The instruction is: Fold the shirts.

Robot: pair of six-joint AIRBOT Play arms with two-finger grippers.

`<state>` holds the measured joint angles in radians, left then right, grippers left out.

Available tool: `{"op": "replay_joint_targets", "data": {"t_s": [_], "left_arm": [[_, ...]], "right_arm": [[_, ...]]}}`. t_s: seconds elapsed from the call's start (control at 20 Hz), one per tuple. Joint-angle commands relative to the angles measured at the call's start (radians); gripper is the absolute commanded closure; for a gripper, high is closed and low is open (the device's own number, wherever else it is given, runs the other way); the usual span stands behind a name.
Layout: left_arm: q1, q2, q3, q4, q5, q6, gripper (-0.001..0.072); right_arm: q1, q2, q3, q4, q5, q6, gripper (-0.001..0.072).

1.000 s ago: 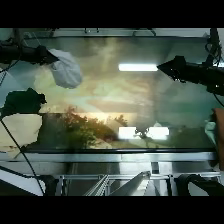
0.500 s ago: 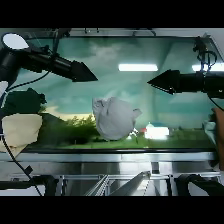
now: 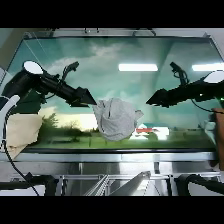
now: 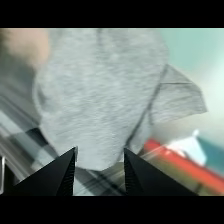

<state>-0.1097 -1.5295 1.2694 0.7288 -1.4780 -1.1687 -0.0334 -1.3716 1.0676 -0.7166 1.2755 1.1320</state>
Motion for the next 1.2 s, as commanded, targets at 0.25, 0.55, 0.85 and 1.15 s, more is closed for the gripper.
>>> {"op": "replay_joint_targets", "data": {"t_s": [0.25,0.55,0.85,1.15], "left_arm": [[0.01,-0.041,-0.16,0.092,0.327,0.001,0.0005],[-0.032,-0.269,0.022,0.08,0.203,-0.004,0.0007],[-0.087,-0.402,0.201,0.081,0.151,-0.024,0.0666],[-0.037,-0.308,0.322,0.084,0.058,-0.035,0.0711]], "right_arm": [[0.028,-0.315,0.0,0.012,-0.077,-0.032,0.0368],[0.108,-0.377,0.0,0.096,-0.174,-0.037,0.037],[0.126,-0.401,0.0,0.203,-0.222,-0.071,0.0695],[0.037,-0.319,0.053,0.231,-0.169,-0.098,0.0696]]}}
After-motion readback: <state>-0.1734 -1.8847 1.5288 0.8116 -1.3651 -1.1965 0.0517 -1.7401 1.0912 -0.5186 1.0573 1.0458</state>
